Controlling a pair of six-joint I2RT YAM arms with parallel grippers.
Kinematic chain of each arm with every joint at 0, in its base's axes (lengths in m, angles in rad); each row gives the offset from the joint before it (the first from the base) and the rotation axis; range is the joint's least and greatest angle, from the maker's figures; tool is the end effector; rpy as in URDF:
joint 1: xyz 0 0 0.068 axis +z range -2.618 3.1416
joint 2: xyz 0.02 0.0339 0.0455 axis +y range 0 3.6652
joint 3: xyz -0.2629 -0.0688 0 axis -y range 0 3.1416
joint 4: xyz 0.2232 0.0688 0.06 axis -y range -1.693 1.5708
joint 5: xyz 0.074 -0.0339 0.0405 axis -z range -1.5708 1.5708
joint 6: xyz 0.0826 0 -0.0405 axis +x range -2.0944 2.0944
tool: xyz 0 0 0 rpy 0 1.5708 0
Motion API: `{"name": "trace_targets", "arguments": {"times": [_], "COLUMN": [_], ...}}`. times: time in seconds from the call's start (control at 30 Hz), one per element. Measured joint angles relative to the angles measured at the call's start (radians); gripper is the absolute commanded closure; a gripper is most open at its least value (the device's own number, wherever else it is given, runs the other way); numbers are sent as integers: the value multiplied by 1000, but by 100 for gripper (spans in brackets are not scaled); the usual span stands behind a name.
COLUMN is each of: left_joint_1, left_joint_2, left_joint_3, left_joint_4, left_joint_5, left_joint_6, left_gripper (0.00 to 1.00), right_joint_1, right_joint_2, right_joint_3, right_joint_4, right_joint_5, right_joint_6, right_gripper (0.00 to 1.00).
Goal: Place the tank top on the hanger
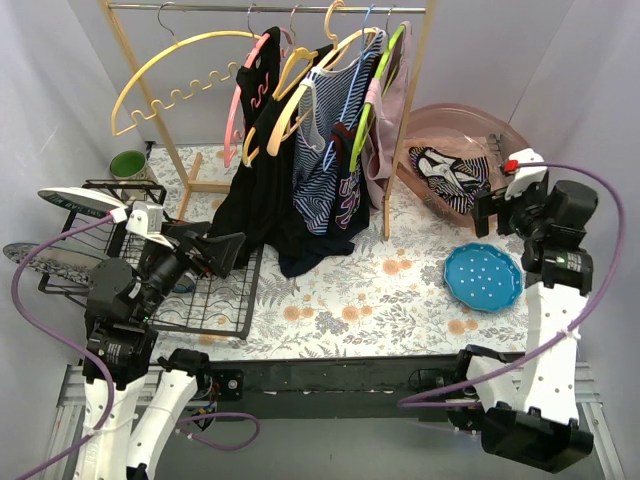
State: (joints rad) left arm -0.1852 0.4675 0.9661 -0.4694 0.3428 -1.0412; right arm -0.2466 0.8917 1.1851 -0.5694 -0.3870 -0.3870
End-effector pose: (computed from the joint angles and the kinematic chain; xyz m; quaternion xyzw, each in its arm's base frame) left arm 0.0975 -0.0465 0.3958 -0.1736 0.6754 -0.5040 0.5097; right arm 0.1977 -0.0176 0.3991 -0.1706 0.7727 -0.0386 0.6102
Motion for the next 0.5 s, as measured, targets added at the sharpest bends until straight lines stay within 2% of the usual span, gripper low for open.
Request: {"name": "trace_targets", "arguments": {"times": [0.17,0.33,0.5], "left_joint_1": [0,0,0], "left_joint_2": [6,6,7], "left_joint_3": [-31,-58,-71], "left_joint_4": [7,11,20], "left_joint_5": [5,6,6], "left_joint_6": [0,-2,-3], "left_gripper": [2,2,2], "right_joint_1": [0,0,8], "right_joint_2": [95,256,427], "right_joint_3": [-189,-198,-143], "right_joint_4": [71,157,253], "right_joint_5": [61,130,168], "right_joint_6": [19,99,200], "right_gripper": [13,27,33]}}
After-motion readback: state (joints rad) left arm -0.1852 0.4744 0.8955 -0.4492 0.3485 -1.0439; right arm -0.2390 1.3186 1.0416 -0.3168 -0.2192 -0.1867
